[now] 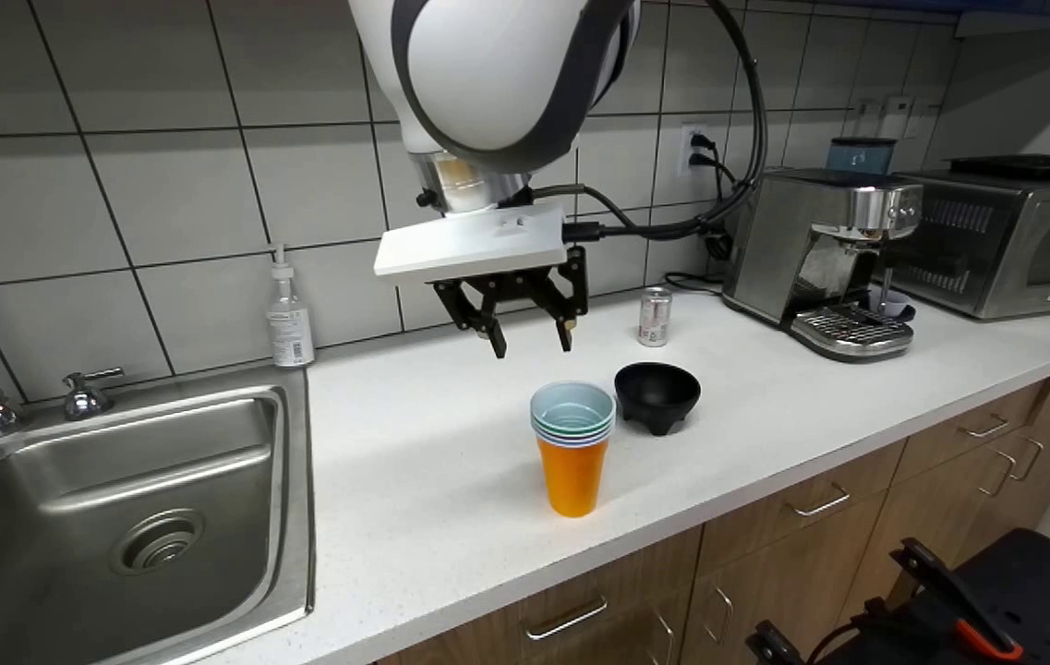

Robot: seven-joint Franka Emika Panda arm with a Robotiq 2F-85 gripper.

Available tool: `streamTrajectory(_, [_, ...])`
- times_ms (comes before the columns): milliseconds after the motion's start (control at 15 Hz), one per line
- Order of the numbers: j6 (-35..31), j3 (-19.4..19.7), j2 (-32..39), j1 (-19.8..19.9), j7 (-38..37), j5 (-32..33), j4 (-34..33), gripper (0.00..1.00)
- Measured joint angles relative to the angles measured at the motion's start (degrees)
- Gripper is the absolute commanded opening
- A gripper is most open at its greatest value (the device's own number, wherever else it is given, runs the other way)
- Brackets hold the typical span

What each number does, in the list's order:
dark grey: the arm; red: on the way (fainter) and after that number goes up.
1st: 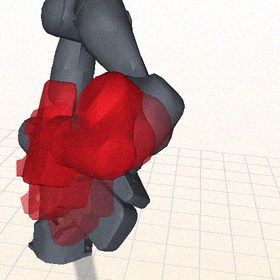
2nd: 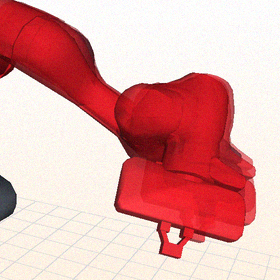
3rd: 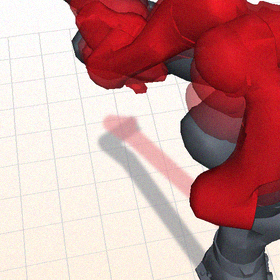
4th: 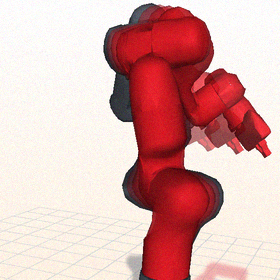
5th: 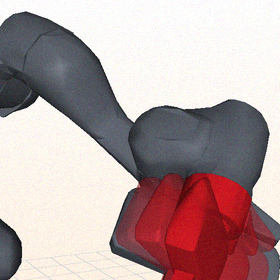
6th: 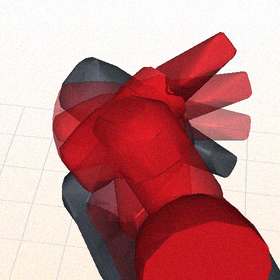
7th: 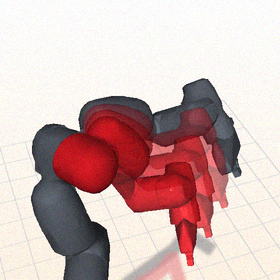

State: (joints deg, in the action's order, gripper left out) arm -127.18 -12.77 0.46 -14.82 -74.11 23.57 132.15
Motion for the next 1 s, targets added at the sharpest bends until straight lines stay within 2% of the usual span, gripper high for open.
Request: streamTrajectory(1000, [-0.11,-0.08,-2.5,-0.05,-3.19,0.01,1.67,1.0])
